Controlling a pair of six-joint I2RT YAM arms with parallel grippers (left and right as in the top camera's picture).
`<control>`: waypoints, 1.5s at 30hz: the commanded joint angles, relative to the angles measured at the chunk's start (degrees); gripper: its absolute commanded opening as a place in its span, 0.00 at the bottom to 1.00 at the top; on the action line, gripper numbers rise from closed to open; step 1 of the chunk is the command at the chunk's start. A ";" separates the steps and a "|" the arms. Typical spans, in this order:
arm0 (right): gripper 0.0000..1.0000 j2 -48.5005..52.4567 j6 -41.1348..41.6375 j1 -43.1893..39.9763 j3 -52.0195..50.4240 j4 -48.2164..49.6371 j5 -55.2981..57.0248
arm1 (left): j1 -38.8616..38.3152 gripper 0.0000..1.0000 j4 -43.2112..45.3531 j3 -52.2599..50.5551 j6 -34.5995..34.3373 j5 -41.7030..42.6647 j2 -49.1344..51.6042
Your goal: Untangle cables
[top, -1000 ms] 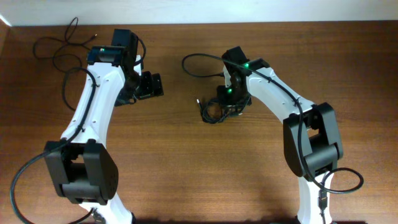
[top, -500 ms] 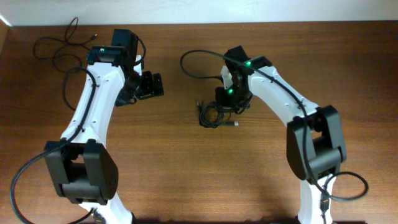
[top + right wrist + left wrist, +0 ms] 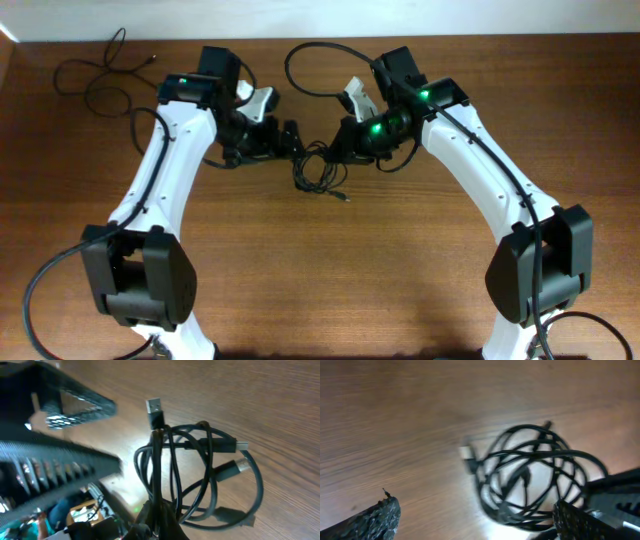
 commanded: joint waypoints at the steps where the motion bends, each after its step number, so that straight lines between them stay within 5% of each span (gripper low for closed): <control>1: 0.04 -1.57 0.22 -0.31 1.05 1.25 -7.69 | -1.42 1.00 0.13 -0.39 3.23 0.50 0.28; 12: 0.04 -2.78 1.84 -3.13 2.10 1.42 -14.12 | -2.32 0.92 0.28 -0.39 3.19 -3.32 0.52; 18: 0.04 -5.86 3.23 -3.15 2.10 1.44 -14.05 | -3.43 0.88 0.57 -0.44 -2.16 -11.39 2.49; 20: 0.04 -6.88 3.23 -3.15 2.10 1.40 -13.16 | -3.48 0.79 0.50 -0.44 -2.16 -12.50 2.89; 36: 0.04 -9.07 12.96 -3.19 2.10 -15.82 39.89 | -1.90 0.68 -2.69 -0.44 -12.33 -25.75 2.89; 45: 0.06 -9.07 12.85 -3.13 2.10 -16.33 35.12 | -2.01 0.70 -2.23 -0.44 -13.94 -26.84 2.99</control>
